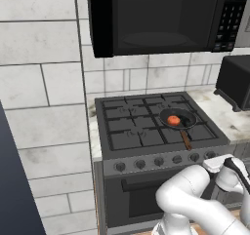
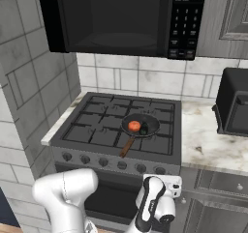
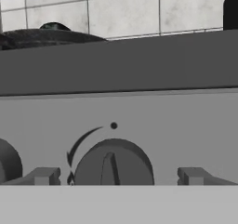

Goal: Put the squash and eggplant in the pan. Then turn on the front right burner and set the heat to medium.

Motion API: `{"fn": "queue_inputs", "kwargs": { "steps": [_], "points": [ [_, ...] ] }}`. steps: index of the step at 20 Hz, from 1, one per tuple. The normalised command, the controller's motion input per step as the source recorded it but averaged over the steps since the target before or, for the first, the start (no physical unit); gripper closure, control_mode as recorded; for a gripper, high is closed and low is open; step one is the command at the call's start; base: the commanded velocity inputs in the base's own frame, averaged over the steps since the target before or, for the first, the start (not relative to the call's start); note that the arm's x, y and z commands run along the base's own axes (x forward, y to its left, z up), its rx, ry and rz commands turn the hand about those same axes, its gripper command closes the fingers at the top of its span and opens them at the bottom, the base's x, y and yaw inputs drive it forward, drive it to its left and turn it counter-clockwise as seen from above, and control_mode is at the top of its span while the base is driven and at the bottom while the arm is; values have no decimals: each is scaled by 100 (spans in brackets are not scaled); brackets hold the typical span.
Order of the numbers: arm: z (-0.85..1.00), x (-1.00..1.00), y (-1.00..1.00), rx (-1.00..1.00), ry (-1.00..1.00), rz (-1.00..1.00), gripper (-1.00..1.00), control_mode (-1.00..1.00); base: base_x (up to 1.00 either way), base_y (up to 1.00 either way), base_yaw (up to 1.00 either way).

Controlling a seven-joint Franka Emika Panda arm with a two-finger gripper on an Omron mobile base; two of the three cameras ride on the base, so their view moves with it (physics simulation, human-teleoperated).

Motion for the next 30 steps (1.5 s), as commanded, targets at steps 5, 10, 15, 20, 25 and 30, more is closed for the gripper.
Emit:
{"fn": "queue_inputs", "kwargs": {
  "steps": [5, 10, 15, 20, 25, 30],
  "points": [
    [-9, 15, 0, -1, 0, 0, -100, -100, 0, 0, 0],
    [0, 0, 0, 0, 0, 0, 100, -100, 0, 0, 0],
    [0, 0, 0, 0, 0, 0, 100, -100, 0, 0, 0],
    [0, 0, 0, 0, 0, 0, 100, -100, 0, 0, 0],
    [-4, 0, 0, 0, 0, 0, 100, -100, 0, 0, 0],
    [-9, 0, 0, -8, -8, 1, 100, -100, 0, 0, 0]
  ]
}}
